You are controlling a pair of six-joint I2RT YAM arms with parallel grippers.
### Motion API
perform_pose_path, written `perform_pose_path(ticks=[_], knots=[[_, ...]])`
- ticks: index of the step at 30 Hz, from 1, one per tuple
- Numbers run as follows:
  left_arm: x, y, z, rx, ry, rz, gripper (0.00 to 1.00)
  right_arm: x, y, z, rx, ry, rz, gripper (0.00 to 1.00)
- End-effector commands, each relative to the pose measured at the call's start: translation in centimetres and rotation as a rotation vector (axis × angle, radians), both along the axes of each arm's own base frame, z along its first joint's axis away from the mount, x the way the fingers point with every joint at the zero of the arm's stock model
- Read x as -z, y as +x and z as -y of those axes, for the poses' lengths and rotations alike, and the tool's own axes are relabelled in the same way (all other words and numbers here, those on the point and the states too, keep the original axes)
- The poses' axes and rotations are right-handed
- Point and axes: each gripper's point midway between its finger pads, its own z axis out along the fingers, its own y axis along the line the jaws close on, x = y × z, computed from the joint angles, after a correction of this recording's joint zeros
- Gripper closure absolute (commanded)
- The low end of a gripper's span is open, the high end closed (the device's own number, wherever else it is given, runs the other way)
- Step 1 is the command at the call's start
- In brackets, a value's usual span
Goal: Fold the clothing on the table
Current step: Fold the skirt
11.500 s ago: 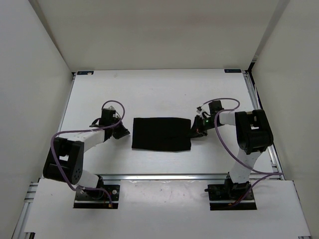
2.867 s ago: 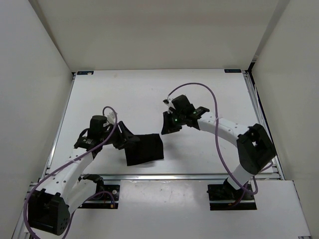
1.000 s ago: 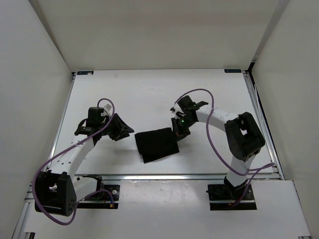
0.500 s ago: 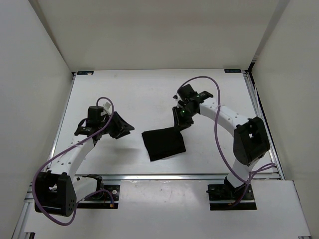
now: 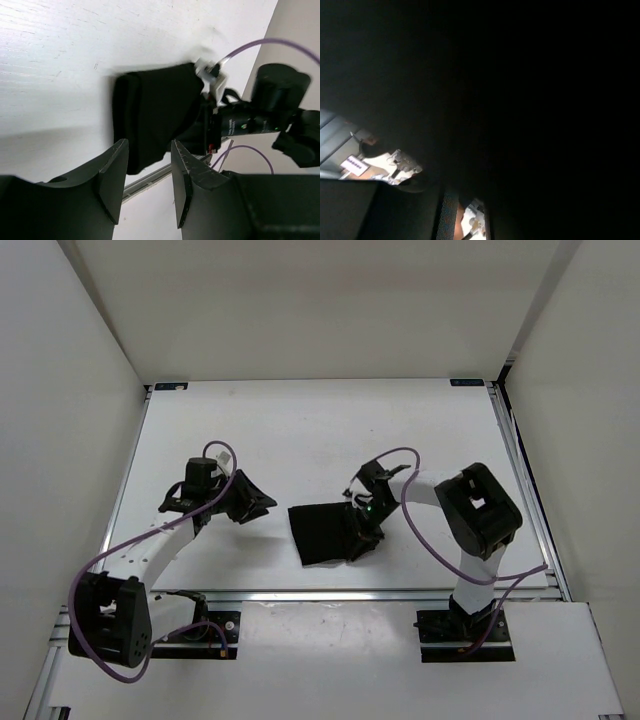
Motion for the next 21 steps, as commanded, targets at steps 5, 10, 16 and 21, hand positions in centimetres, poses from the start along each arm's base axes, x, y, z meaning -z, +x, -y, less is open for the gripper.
perform_pose_path(ticks=[5,10,16,21], knots=[[-0.4,-0.1,-0.1,0.007,-0.007,0.023,0.50,-0.6,-1.1,1.1,-0.032,0.018,0.042,0.73],[-1.0,0.3,0.6,0.018,-0.026,0.041,0.50,-6.8,5.2,0.0,0.019,0.078,0.267,0.73],[-1.8,-1.3,4.9,0.142,-0.056,0.049,0.66,-10.8,9.7,-0.5,0.087,0.121,0.402,0.72],[0.3,-4.0,8.6,0.279,-0.032,-0.022,0.85,-7.5,10.0,-0.8,0.061,0.051,0.358,0.73]])
